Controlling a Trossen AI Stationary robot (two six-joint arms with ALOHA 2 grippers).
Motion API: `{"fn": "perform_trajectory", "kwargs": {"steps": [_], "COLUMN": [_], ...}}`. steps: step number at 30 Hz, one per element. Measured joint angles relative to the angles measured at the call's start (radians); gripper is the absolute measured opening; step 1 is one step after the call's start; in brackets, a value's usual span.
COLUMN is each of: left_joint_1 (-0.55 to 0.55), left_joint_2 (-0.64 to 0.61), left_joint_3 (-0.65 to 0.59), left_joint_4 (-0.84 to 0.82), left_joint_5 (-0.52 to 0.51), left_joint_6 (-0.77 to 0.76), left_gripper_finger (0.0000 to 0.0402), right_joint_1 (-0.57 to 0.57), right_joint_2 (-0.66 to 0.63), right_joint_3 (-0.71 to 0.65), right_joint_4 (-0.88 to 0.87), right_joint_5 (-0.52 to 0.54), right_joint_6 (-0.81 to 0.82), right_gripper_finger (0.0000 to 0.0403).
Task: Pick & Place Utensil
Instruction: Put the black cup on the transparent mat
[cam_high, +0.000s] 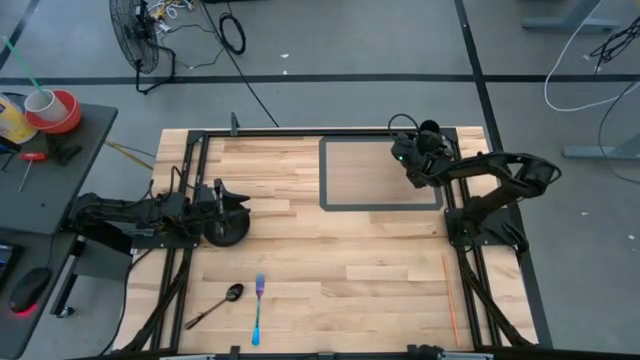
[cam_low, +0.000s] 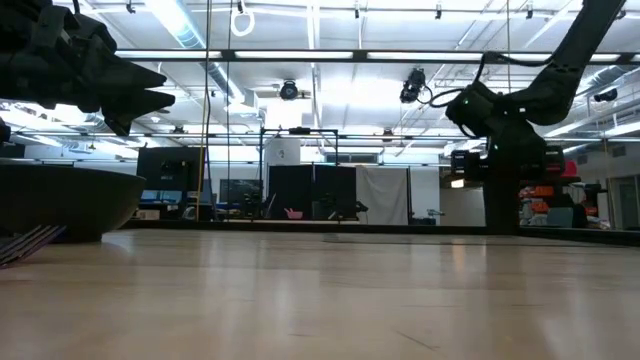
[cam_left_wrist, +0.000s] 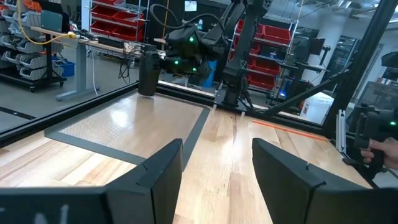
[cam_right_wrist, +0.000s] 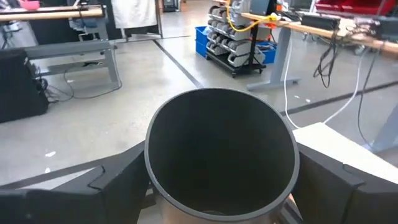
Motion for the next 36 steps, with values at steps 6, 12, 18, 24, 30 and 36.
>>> {"fn": "perform_trajectory", "kwargs": {"steps": [6, 12, 18, 24, 30, 36], "left_joint_1": [0.000, 0.000, 0.000, 0.000, 0.000, 0.000], "left_joint_2": [0.000, 0.000, 0.000, 0.000, 0.000, 0.000], "left_joint_3": [0.000, 0.000, 0.000, 0.000, 0.000, 0.000], "left_joint_4": [0.000, 0.000, 0.000, 0.000, 0.000, 0.000], "left_joint_5": [0.000, 0.000, 0.000, 0.000, 0.000, 0.000], "left_joint_6": [0.000, 0.000, 0.000, 0.000, 0.000, 0.000], "left_gripper_finger": [0.0197, 0.0197, 0.0197, 0.0197, 0.0197, 0.0197], "right_joint_1": [-0.018, -0.018, -0.018, -0.018, -0.014, -0.002], "right_joint_2": [0.028, 0.028, 0.029, 0.029, 0.015, -0.069], "right_joint_3": [0.000, 0.000, 0.000, 0.000, 0.000, 0.000], "right_joint_4": [0.003, 0.026, 0.040, 0.038, 0.034, -0.007], "right_joint_5": [-0.023, -0.048, -0.062, -0.066, -0.068, -0.092], "right_joint_6": [0.012, -0.044, -0.060, -0.059, -0.092, -0.114], "right_gripper_finger": [0.0327, 0.0348, 0.0373, 0.0349, 0.0326, 0.0327]}}
